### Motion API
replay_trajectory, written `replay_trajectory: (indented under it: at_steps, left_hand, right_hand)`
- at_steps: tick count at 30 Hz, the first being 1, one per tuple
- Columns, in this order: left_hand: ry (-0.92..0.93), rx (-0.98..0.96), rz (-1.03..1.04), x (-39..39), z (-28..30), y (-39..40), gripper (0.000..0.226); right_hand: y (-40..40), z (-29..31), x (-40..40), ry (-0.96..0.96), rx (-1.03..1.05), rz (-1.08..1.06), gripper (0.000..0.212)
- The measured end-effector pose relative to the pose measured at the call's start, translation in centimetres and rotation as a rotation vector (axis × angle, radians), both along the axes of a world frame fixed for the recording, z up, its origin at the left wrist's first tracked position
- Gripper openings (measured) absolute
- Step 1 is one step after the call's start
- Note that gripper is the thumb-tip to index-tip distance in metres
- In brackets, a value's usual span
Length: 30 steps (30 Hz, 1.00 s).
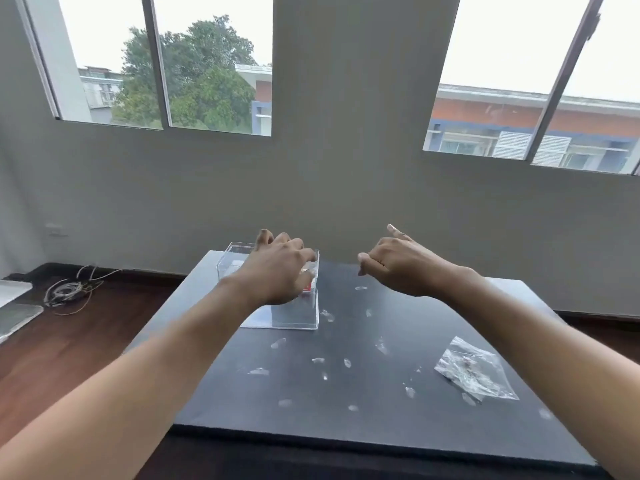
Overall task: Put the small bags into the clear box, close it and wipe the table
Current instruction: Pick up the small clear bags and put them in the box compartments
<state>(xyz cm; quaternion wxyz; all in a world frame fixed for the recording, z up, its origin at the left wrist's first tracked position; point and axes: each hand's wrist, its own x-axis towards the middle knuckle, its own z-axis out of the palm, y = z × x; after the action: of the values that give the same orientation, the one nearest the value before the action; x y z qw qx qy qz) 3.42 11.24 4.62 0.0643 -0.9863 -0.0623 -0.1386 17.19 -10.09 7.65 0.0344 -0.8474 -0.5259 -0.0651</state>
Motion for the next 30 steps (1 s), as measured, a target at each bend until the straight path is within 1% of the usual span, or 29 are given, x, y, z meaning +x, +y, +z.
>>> replay_trajectory:
  at_steps: [3,6,9,10,12,14,17,19,21,25,28,30]
  left_hand:
    - [0.029,-0.054,-0.119,0.8,-0.5,-4.5,0.049]
    - [0.055,-0.131,-0.216,2.1,-1.7,-9.7,0.051]
    - [0.047,-0.234,-0.205,3.8,-3.3,-14.2,0.060]
    - [0.041,-0.266,-0.187,4.4,-3.8,-15.5,0.066]
    - [0.054,-0.314,-0.164,5.3,-4.5,-18.0,0.073]
    - [0.087,-0.340,-0.149,5.9,-5.1,-19.9,0.071]
    - [0.111,-0.373,-0.116,6.8,-5.5,-21.4,0.069]
    - [0.146,-0.414,-0.104,7.3,-5.4,-21.6,0.062]
    - [0.192,-0.445,-0.117,7.8,-5.3,-21.6,0.051]
    - [0.240,-0.466,-0.113,8.8,-5.4,-21.2,0.026]
    - [0.268,-0.532,-0.110,9.1,-6.1,-20.9,0.025]
    - [0.243,-0.571,-0.101,9.0,-6.4,-20.9,0.025]
  right_hand:
    - [-5.3,-0.8,0.3,0.108,-0.019,-0.144,0.054]
    - [-10.3,-1.4,0.0,0.200,-0.102,-0.281,0.033]
    - [-14.0,-2.1,-0.1,0.241,-0.166,-0.360,0.015]
    - [-14.9,-2.5,0.1,0.261,-0.165,-0.387,0.014]
    - [-16.6,-3.4,0.6,0.289,-0.160,-0.450,0.026]
    - [-17.7,-3.9,0.9,0.291,-0.169,-0.488,0.038]
    - [-18.5,-4.5,1.1,0.318,-0.168,-0.454,0.051]
    - [-18.6,-5.0,1.3,0.331,-0.153,-0.441,0.058]
    - [-18.6,-5.3,1.5,0.383,-0.126,-0.454,0.064]
    - [-19.0,-5.1,1.3,0.482,-0.088,-0.480,0.068]
    - [-19.4,-4.9,1.3,0.527,-0.061,-0.503,0.070]
    - [-19.6,-4.9,1.2,0.553,-0.039,-0.529,0.070]
